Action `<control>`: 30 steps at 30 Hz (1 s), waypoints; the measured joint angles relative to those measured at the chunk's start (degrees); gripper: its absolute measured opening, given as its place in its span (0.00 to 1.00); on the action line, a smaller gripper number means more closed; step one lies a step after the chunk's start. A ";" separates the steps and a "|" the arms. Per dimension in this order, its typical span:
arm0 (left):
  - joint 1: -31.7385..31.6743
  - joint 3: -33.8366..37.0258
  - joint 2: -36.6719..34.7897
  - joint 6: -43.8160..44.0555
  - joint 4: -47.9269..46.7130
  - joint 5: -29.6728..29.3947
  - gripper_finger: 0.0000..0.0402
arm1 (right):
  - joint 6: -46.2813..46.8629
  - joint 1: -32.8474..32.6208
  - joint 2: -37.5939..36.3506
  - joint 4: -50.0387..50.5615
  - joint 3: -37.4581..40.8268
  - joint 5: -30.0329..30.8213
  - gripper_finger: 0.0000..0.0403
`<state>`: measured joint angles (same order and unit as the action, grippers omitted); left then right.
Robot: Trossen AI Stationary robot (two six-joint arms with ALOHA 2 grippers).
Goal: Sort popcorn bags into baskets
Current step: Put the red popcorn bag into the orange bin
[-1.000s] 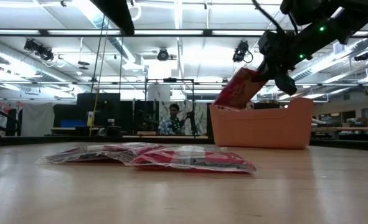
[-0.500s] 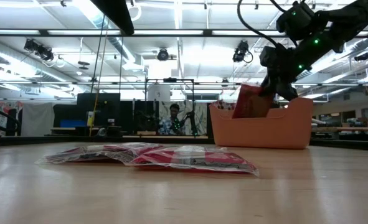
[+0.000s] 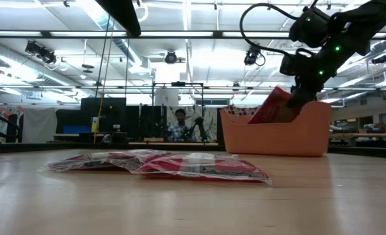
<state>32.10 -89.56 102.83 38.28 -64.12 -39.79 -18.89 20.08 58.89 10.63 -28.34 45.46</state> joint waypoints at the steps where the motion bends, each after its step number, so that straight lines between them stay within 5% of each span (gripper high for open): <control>1: 0.00 0.00 0.00 0.00 0.00 0.00 0.32 | 1.67 -0.56 0.00 0.49 0.02 0.89 0.29; 9: -0.04 0.00 0.02 -0.15 -0.02 0.00 0.32 | 6.30 -3.35 -0.05 2.59 -2.00 -1.57 0.29; 23: 0.00 0.00 0.02 -0.09 -0.04 0.02 0.32 | 36.29 -3.66 -0.09 36.85 -14.59 -5.31 0.29; 30: -0.03 0.01 0.02 -0.08 -0.02 -0.84 0.32 | 47.95 -4.13 -0.09 43.90 -15.80 -16.13 0.29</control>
<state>32.06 -89.55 102.85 38.21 -64.14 -40.63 29.06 15.95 58.81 54.53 -44.14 29.33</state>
